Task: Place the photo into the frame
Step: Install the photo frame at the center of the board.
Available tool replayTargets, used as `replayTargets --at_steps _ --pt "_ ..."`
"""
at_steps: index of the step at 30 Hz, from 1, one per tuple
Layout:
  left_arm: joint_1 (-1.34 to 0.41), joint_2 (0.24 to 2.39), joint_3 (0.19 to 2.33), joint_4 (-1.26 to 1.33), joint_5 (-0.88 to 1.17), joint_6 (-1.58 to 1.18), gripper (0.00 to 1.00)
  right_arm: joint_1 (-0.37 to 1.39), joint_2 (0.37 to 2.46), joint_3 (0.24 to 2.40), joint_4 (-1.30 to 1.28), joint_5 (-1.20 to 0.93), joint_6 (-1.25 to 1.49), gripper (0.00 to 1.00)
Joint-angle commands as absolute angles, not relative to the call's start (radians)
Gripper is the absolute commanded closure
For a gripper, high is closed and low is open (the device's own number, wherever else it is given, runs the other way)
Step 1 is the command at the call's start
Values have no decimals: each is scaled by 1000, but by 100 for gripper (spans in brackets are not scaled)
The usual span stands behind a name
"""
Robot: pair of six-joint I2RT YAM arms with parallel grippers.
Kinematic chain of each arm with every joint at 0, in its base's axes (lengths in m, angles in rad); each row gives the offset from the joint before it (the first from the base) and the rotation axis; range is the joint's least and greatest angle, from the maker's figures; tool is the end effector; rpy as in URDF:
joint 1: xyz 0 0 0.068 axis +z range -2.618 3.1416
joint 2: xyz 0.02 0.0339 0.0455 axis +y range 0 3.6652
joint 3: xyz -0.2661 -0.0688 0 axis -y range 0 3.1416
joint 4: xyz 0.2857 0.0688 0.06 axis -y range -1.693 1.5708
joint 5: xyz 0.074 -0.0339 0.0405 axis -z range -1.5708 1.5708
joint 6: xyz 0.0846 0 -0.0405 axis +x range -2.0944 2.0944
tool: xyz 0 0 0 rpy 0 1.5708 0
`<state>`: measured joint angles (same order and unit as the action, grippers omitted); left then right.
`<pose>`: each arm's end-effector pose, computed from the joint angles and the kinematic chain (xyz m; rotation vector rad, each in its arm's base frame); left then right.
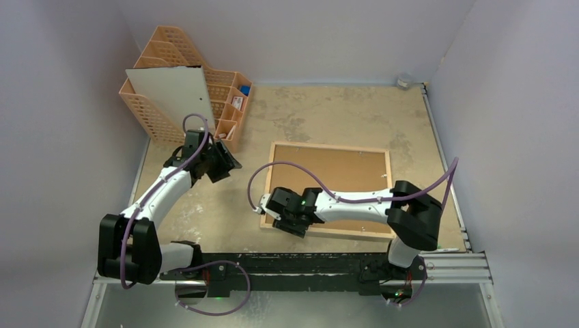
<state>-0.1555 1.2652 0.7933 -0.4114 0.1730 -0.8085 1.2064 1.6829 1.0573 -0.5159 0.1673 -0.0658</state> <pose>0.3154 -0.0642 0.1692 -0.7403 2.4320 -0.6169 0.1493 0.3519 0.1161 -1.5578 2.1922 0.1267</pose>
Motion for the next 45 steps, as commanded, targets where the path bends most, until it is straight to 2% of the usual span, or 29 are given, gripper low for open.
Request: replayTargets --at_steps 1,7,12,14,18,23,28,33,38,39,42,45 --pt "-150 1270 805 -379 170 -821 47 1214 1696 1053 -505 142 -94 53" --pt "-150 1282 808 -373 174 -818 47 1215 1728 1054 -506 113 -98 56" --pt "-150 1280 807 -375 179 -816 47 1215 1734 1061 -509 141 -88 75" --pt "-150 1277 806 -375 179 -816 47 1215 1730 1081 -522 156 -57 79" --pt "-150 1261 810 -390 150 -816 47 1205 1743 1157 -515 200 -18 82" --pt "-152 1159 858 -544 -140 -827 46 1119 1842 1339 -450 235 70 83" --pt "-152 1045 847 -572 -214 -816 43 1032 2011 1589 -442 289 106 82" --pt "-151 1061 826 -565 -131 -808 43 1005 2169 1753 -449 302 80 79" --pt "-150 1078 805 -541 -70 -807 43 1001 2228 1797 -448 282 88 73" --pt "-150 1080 803 -538 -68 -804 43 998 2231 1799 -451 264 98 69" --pt "-151 1088 806 -535 -65 -793 42 990 2217 1788 -465 232 134 42" --pt "-151 1096 807 -530 -59 -784 41 980 2158 1737 -449 237 150 34"
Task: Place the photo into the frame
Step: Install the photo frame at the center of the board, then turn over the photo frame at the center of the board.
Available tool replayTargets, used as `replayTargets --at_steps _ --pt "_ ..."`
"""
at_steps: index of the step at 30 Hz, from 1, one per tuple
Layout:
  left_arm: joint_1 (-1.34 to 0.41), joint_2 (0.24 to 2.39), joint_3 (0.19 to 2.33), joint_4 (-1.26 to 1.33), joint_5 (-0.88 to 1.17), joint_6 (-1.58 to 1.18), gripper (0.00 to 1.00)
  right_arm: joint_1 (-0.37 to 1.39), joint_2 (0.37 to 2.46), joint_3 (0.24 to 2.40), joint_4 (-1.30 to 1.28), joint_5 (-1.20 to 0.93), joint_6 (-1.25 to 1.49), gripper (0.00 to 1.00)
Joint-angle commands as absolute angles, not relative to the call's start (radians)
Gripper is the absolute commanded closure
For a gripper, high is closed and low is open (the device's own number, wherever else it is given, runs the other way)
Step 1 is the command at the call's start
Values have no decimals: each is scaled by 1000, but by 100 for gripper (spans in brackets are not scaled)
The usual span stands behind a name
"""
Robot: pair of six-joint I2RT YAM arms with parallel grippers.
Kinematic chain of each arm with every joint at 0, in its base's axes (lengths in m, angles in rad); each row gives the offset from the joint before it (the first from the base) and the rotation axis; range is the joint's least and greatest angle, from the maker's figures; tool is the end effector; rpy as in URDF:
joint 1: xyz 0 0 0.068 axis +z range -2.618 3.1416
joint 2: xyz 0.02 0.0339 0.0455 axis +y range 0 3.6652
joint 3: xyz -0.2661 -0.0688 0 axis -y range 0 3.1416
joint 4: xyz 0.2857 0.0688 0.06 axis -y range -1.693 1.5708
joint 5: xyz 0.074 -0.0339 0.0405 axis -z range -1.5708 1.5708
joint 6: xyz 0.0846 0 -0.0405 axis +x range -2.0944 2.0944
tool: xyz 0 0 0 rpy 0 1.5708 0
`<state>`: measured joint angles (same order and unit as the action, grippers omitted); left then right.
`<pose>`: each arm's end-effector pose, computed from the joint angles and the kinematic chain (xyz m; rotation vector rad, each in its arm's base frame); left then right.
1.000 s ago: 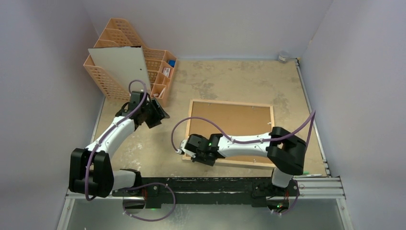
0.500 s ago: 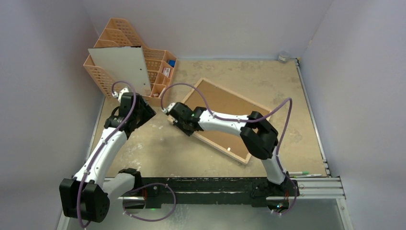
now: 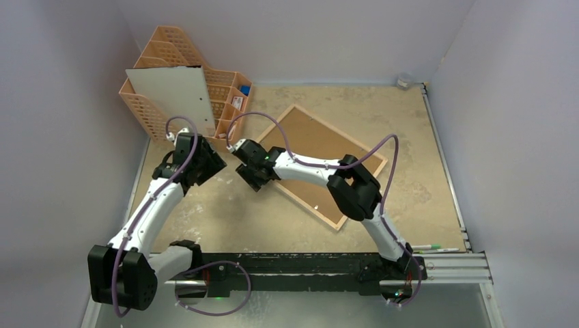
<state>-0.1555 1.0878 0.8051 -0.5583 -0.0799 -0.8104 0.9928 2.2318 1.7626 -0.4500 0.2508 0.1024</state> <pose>0.2906 -0.0387 0.2091 -0.8193 2.2962 -0.3462 0.3235 0.4575 0.1239 -0.9629 2.2608 0.1676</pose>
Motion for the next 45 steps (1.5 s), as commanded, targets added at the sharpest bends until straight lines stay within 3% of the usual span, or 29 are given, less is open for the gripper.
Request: replayTargets --at_steps 1,8,14,19,29,38,45 --pt "-150 1099 805 -528 -56 -783 41 976 2140 1721 -450 242 153 33" --pt "-150 1118 801 -507 -41 -783 41 957 2008 1544 -451 220 151 35" --pt "-150 1121 781 -468 1 -789 41 957 1941 1416 -433 168 113 47" --pt "-151 1133 720 -348 153 -798 39 957 1927 1362 -418 120 87 54" --pt "-152 1184 517 61 386 -926 36 957 1904 1368 -400 109 83 89" --pt "-169 1287 487 319 503 -983 31 957 1829 1475 -447 64 80 93" --pt "-217 1484 515 479 528 -1073 32 954 1819 1500 -440 37 108 93"
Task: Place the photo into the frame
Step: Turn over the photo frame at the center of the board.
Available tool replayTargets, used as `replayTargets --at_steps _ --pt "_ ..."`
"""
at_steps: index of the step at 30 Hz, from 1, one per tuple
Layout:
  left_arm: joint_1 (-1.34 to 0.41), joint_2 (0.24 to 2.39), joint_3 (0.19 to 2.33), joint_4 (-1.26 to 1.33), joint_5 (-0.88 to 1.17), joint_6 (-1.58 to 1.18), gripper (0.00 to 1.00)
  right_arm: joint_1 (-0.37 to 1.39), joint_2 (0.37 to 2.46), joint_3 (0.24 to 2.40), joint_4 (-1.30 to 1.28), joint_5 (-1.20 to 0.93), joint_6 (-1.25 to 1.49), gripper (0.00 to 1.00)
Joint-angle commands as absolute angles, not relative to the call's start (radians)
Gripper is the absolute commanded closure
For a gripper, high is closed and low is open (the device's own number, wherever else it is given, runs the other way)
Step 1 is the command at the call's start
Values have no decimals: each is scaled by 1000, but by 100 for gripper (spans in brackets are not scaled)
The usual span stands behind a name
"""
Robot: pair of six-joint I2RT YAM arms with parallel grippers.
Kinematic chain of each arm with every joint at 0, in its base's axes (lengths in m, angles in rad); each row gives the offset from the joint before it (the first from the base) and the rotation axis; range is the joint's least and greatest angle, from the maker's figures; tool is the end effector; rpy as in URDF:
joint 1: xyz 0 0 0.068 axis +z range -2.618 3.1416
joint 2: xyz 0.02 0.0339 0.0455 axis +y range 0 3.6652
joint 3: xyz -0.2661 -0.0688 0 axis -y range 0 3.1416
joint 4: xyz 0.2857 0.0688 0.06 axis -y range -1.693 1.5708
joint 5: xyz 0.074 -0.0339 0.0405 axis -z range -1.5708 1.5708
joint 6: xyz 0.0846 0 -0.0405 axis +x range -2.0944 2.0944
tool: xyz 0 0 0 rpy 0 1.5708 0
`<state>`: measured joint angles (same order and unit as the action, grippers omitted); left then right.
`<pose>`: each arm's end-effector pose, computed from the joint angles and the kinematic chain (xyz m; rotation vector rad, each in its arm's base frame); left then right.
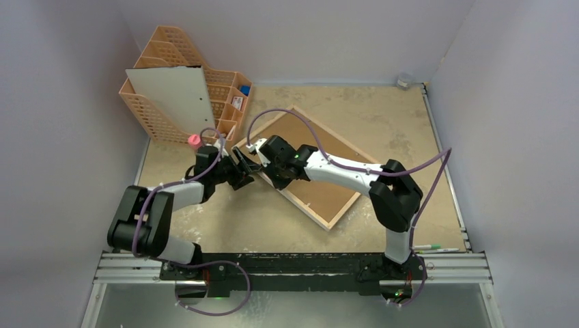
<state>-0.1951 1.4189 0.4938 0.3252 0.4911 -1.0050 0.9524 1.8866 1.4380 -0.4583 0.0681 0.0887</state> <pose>0.3084 -0.1016 0.1006 -0.6357 2.2661 -1.1777 0.2851 0.3908 0.1718 -1.0238 2.2918 0.3561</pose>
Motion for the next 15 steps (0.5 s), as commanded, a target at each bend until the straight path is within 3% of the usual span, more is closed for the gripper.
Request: replayTargets --at_steps 1,5,15 --pt "-224 1492 519 483 515 -1081 33 953 1818 1500 -438 31 112 93" --pt "-249 1526 558 484 493 -1093 36 954 1801 1494 -423 4 129 93" --pt "-269 1605 490 789 492 -1338 71 954 1777 1470 -395 26 144 90"
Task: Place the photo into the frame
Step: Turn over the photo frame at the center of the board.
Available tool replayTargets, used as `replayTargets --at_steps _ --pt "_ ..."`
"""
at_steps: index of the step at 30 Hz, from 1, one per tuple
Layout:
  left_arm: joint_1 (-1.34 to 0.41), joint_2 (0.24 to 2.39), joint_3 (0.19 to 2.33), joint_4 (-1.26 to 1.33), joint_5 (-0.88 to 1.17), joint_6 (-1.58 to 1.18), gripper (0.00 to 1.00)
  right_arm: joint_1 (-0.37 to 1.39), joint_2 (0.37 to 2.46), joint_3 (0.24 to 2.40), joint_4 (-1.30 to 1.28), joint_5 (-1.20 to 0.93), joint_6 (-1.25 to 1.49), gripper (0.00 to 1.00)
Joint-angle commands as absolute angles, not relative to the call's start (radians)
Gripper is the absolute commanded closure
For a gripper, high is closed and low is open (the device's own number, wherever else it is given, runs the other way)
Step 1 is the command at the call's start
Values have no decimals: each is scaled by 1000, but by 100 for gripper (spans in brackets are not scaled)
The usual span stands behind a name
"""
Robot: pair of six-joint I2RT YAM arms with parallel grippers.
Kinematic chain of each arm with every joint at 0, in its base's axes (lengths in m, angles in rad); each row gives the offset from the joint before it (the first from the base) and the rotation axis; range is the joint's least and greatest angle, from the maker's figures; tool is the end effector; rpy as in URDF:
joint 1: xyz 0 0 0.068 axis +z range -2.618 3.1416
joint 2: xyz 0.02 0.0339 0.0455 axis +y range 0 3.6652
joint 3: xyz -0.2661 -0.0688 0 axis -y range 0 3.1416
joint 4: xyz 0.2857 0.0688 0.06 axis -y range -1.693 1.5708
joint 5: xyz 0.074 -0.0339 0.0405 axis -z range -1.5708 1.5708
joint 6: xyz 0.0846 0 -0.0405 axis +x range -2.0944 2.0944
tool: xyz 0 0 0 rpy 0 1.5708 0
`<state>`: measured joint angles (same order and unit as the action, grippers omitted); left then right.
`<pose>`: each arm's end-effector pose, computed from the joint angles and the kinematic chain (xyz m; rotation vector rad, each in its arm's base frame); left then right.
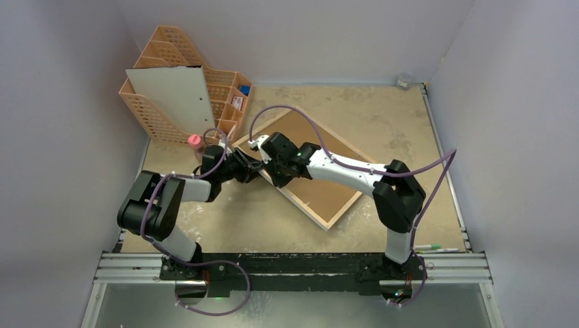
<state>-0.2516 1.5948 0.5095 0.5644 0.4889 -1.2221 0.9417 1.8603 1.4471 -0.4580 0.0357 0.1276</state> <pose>0.3211 -0.1236 0.0808 -0.7866 2.2113 -1.3331 0.2871 0.3894 0.1875 -0.9706 2.2922 0.4244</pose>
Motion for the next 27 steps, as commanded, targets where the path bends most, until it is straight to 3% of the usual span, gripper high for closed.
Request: replayTargets --at_steps 1,3,6,8,10,19,27 --pt "-271 1607 484 805 487 -1352 76 954 1776 1470 -395 41 144 89" --pt "-273 1599 481 820 480 -1376 87 955 1780 1479 -404 85 156 84" --pt "-275 1572 503 794 474 -1399 100 963 1766 1476 -426 200 190 53" --pt "-275 1554 537 738 482 -1406 100 969 1719 1463 -417 261 192 36" --pt "-276 1532 574 662 487 -1410 100 975 1687 1460 -412 303 171 28" --pt "-276 1443 791 226 490 -1361 100 1170 1772 1563 -637 775 190 19" --pt "-276 1418 870 115 519 -1353 100 1228 1842 1551 -736 932 228 18"
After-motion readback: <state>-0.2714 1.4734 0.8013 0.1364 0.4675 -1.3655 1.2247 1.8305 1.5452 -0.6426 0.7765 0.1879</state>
